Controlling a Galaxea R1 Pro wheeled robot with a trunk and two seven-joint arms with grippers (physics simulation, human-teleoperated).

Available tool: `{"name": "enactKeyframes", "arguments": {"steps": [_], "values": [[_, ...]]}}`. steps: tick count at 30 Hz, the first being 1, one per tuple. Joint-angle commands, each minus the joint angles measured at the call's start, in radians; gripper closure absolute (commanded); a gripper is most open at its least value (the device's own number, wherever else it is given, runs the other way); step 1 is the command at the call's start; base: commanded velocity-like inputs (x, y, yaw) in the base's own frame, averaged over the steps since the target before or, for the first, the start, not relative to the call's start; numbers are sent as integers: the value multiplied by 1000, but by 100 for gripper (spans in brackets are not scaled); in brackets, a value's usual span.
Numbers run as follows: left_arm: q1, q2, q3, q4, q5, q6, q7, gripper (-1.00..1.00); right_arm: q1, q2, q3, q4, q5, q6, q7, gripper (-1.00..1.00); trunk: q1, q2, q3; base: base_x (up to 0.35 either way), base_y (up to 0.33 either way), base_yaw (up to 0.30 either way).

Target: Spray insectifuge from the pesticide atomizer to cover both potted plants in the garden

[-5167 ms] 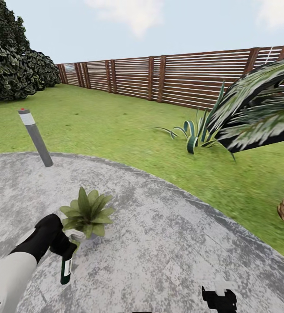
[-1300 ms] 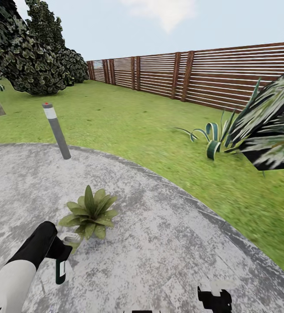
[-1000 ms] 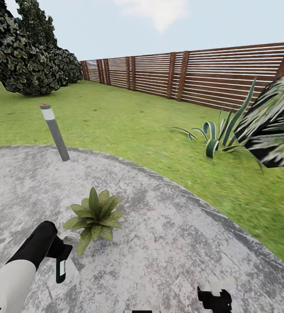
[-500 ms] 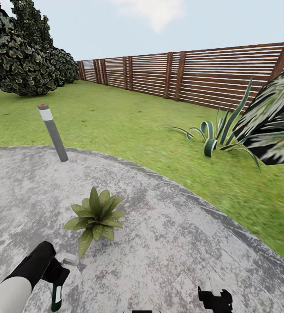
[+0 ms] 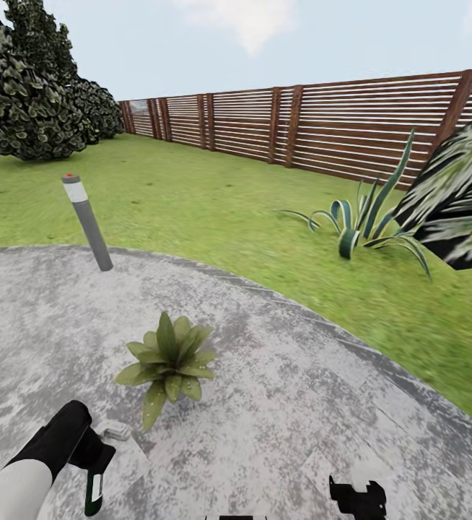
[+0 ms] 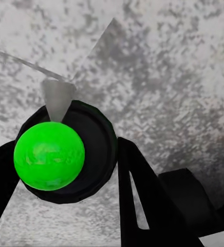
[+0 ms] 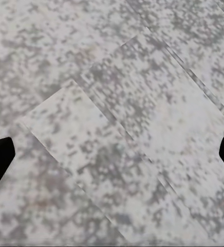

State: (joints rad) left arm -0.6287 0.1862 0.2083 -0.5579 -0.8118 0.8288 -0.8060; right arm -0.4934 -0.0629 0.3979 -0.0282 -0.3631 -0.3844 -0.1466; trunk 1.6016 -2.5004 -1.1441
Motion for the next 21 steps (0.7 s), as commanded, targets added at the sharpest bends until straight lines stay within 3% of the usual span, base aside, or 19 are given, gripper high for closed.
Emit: {"name": "enactKeyframes", "arguments": {"steps": [1,9,15,21], "values": [[0,-1,5,-7,-10,2,-10,100,-1,0,9,0,-6,-2,-4,-100,0,0,-1,-79,303,-275],[0,-8,6,-14,-10,4,-12,100,-1,0,9,0,-7,-2,-4,-100,0,0,-1,-30,304,-273],[0,-10,8,-14,-8,4,-12,100,-1,0,9,0,-7,-2,-5,-100,0,0,-1,117,295,-37],[2,-7,-3,0,-10,-7,-15,100,-1,0,9,0,-7,-2,-5,-100,0,0,-1,13,42,-219]]}}
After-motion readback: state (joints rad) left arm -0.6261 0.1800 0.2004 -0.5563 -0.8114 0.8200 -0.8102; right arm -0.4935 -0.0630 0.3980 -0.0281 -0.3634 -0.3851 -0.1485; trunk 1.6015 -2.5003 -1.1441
